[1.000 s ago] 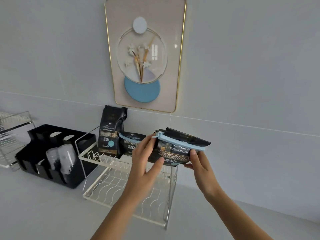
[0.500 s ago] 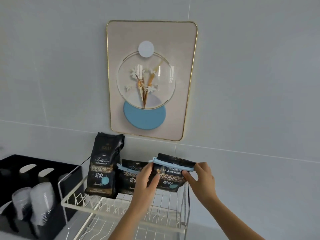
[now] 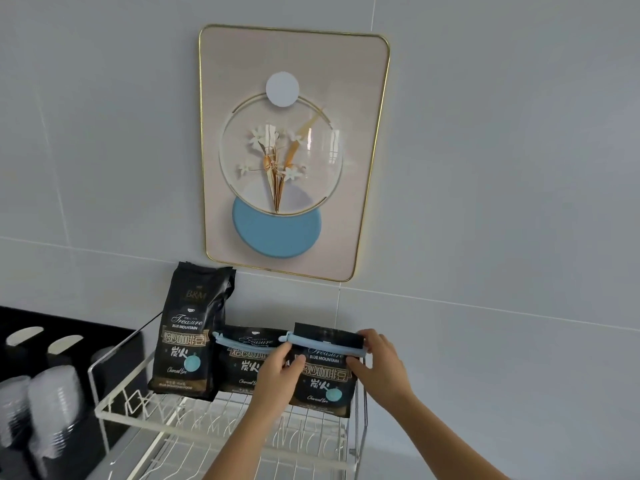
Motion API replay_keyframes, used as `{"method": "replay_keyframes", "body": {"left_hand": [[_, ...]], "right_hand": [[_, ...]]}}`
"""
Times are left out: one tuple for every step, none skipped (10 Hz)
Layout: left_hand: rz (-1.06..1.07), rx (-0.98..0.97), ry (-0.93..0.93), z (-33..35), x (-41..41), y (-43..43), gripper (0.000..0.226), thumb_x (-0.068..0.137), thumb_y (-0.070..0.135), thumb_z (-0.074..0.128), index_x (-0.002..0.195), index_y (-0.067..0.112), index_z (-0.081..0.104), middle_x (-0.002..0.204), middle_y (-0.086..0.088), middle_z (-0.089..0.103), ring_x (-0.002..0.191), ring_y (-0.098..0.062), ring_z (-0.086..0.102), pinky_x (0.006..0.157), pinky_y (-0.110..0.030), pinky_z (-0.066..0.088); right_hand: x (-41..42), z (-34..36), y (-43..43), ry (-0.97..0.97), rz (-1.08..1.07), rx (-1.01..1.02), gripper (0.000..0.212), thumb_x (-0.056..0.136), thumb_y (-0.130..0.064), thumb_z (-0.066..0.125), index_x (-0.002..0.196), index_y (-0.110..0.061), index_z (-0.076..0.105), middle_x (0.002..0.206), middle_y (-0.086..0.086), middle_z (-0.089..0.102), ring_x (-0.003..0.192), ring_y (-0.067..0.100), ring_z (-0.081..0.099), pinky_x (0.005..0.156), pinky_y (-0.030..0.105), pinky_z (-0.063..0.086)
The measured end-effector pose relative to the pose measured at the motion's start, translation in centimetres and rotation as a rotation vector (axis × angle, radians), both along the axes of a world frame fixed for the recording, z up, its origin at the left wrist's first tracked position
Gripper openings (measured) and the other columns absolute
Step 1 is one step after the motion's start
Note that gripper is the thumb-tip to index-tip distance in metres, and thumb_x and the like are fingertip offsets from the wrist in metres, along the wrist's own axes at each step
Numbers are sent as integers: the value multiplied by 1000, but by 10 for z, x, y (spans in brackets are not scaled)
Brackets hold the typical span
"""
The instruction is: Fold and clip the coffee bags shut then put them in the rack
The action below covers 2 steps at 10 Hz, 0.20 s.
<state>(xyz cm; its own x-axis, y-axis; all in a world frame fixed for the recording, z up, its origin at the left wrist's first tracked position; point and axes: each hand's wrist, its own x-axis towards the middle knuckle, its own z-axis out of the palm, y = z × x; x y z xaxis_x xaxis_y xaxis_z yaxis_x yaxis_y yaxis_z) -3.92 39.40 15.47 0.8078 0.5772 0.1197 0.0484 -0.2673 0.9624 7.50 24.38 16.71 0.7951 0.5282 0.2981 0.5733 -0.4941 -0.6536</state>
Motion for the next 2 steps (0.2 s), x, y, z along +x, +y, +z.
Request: {"method": "replay_keyframes", "body": {"left_hand": [[-4, 10, 49, 2, -4, 4, 28, 93, 21, 51, 120, 15, 54, 106, 1, 65, 100, -13, 62, 74, -20, 50], [5, 52, 78, 9, -9, 7, 24, 92, 25, 51, 113, 15, 55, 113, 0, 63, 107, -16, 60, 72, -16, 46]], "right_hand": [[-13, 24, -6, 21, 49, 130, 30, 87, -21, 63, 114, -24, 51, 110, -2, 59, 107, 14, 55, 93, 36, 46], [-30, 92, -30, 19, 263, 578, 19, 85, -11, 66, 93, -28, 63, 85, -8, 68, 83, 4, 62, 79, 27, 50]]}}
